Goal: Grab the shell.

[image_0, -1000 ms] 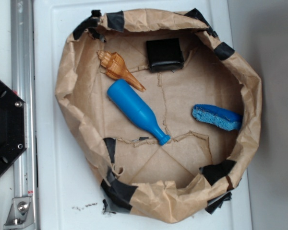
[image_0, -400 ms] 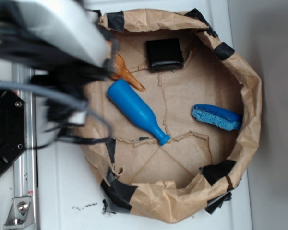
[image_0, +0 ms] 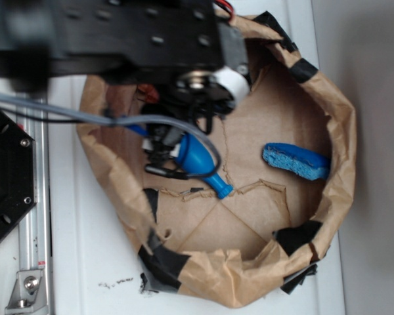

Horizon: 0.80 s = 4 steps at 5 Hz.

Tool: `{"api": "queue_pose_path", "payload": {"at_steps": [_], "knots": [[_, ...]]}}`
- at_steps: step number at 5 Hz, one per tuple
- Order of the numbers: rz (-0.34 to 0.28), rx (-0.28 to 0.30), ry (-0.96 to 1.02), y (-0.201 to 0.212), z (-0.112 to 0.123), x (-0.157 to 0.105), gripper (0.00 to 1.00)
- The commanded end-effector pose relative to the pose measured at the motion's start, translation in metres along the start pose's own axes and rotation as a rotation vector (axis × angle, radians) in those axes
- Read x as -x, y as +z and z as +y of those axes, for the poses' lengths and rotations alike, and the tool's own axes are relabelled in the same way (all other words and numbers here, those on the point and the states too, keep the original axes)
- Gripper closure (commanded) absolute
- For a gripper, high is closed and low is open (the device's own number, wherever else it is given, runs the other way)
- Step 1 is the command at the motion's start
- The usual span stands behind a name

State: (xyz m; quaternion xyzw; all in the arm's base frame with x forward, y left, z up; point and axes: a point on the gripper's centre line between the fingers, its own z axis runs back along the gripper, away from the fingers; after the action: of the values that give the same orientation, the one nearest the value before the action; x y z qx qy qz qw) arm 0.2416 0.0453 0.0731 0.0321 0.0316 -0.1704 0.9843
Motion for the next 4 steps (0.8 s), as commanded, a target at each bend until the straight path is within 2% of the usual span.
{"api": "queue_pose_path", "payload": {"at_steps": [1,2,3,4], "knots": [[0.042,-0.060,-0.116,-0.034,0.004,0.013,0.00],[0.087,-0.099,-0.238,-0.058,0.000,0.034,0.00],[0.060,-0.117,-0.267,-0.075,0.010,0.031,0.00],[0.039,-0.152,-0.263,-0.081,0.016,0.014,0.00]]}}
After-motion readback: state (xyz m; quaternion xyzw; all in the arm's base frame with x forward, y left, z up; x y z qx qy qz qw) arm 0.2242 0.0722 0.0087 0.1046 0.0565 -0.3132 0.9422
